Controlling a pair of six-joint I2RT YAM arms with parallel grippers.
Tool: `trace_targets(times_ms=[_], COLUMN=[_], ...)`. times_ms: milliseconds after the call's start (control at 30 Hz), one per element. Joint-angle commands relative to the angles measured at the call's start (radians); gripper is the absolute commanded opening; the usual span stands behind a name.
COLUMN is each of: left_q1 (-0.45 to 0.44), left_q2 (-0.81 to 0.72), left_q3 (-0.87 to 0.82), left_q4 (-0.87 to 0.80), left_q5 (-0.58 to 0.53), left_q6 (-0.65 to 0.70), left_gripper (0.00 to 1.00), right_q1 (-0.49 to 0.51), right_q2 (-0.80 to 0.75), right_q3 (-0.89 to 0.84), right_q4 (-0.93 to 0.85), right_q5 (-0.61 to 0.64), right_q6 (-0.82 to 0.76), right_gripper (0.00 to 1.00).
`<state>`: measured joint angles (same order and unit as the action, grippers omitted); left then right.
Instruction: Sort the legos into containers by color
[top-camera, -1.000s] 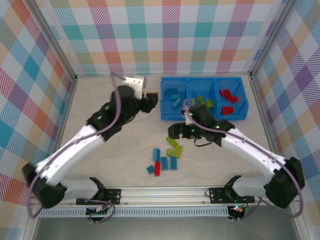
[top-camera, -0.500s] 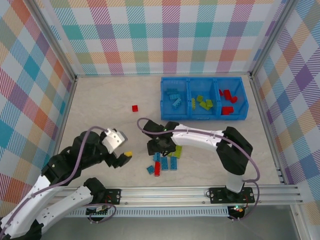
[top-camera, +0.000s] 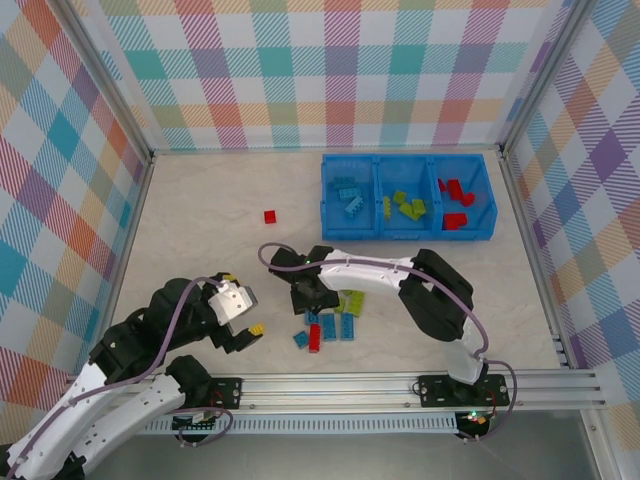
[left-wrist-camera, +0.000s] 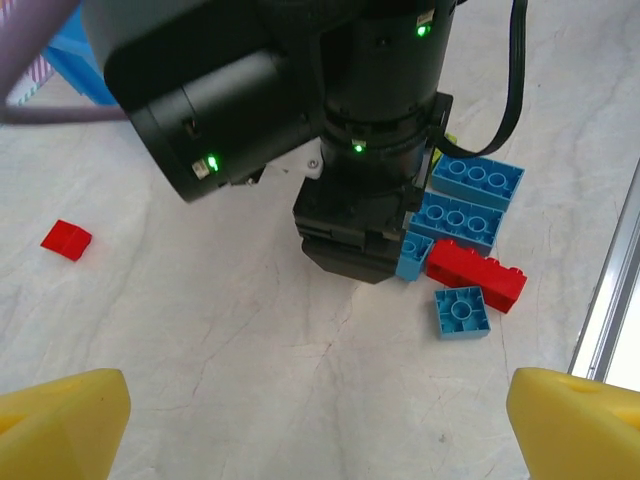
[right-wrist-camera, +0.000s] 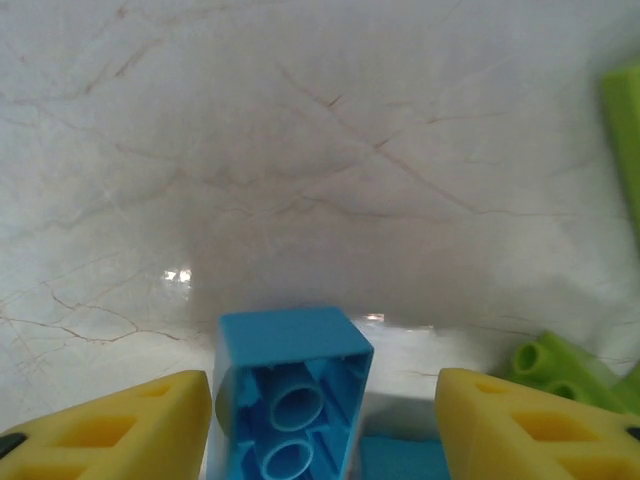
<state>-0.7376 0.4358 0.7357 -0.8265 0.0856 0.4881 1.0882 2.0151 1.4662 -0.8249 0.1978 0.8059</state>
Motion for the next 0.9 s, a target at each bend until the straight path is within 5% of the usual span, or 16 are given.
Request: trace_targets(times_ms=[0, 267, 467, 667, 867], left_q1=[-0.006, -0.006, -0.006, -0.006, -0.006], left_q2=[-0.034, -0.083, -0.086, -0.086, -0.113], left_q3=[-0.019, -0.041, -0.051, -0.072, -0.106], left_q4=[0.04, 0.049, 0.054, 0.098, 0.192], left_q5=[-0.006, -0.02, 0.055, 0.158, 0.016], left_q6=[0.02, 0.026, 0.047, 0.044, -0.047], left_gripper=[0.98, 0.99, 0.99, 1.0, 1.0], right_q1=[0.009, 0.007, -0.027, -0.223, -0.458], right_q2=[0.041, 0.044, -0.093, -0.265, -0.234], right_q3=[0.018, 0.004, -0.02, -0.078, 0.02], right_q4=[-0.014, 0.04, 0.079, 0.244, 0.366], right_q5=[-0.02, -0.054, 0.019, 0.063, 0.107], right_q6=[0.022, 0.014, -0.012, -0.14, -0.277], right_gripper=[0.58, 0.35, 0.32, 0.32, 0.31])
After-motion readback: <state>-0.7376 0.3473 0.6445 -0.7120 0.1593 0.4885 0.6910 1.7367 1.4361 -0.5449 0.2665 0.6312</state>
